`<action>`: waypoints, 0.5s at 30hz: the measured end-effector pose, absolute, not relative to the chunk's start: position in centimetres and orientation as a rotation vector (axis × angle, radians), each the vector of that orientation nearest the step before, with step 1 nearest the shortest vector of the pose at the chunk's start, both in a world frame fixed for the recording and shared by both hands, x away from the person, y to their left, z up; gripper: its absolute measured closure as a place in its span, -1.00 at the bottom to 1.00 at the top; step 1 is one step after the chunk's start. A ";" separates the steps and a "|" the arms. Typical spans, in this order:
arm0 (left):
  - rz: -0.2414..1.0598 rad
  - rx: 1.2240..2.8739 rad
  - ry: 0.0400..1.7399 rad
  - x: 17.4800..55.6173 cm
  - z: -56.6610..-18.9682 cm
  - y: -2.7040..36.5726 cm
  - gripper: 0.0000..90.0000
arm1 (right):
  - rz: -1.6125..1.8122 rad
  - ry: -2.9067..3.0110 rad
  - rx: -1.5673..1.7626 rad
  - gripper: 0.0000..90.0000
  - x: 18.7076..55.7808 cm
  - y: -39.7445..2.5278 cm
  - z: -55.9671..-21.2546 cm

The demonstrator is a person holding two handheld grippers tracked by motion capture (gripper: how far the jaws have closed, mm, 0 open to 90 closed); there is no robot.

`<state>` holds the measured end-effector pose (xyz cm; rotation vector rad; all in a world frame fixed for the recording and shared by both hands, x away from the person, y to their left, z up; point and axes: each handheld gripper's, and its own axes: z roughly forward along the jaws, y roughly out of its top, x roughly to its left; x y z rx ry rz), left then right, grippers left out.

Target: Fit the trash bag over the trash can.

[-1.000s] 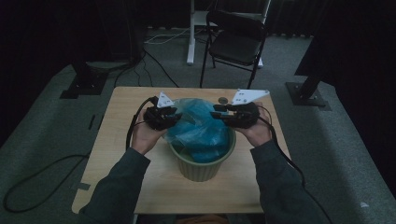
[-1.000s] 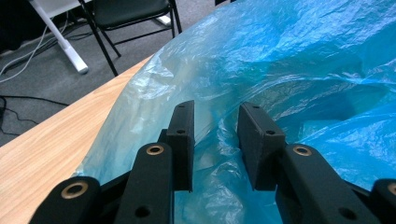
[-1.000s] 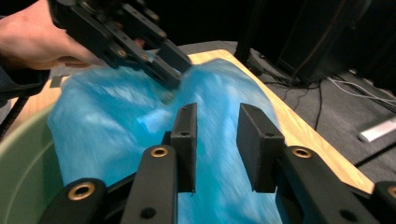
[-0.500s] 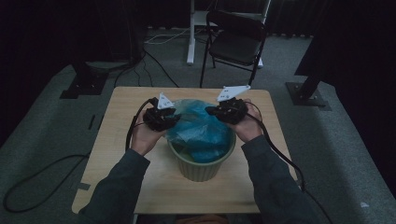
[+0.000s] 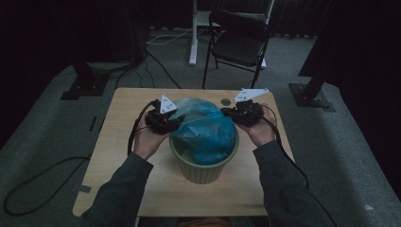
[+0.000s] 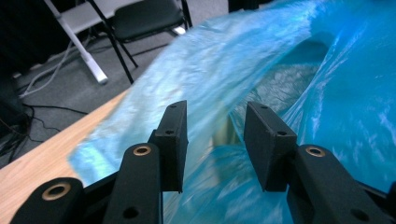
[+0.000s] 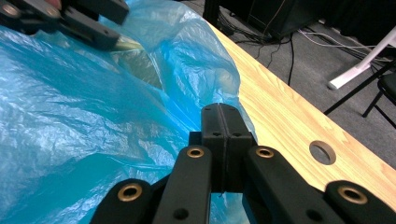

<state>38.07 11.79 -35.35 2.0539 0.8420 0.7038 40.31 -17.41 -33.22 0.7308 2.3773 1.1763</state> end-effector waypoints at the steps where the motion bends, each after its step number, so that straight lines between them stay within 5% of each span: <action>1: 0.713 2.038 0.849 38.0 -35.3 12.0 0.30 | 1.174 2.373 0.736 1.00 40.3 -17.5 -33.2; 10: 0.741 2.020 0.913 38.6 -35.2 13.1 0.26 | 1.160 2.354 0.762 1.00 40.3 -18.2 -33.4; 15: 0.671 2.040 0.804 37.7 -35.6 12.0 0.22 | 1.107 2.350 0.789 1.00 40.4 -18.3 -33.9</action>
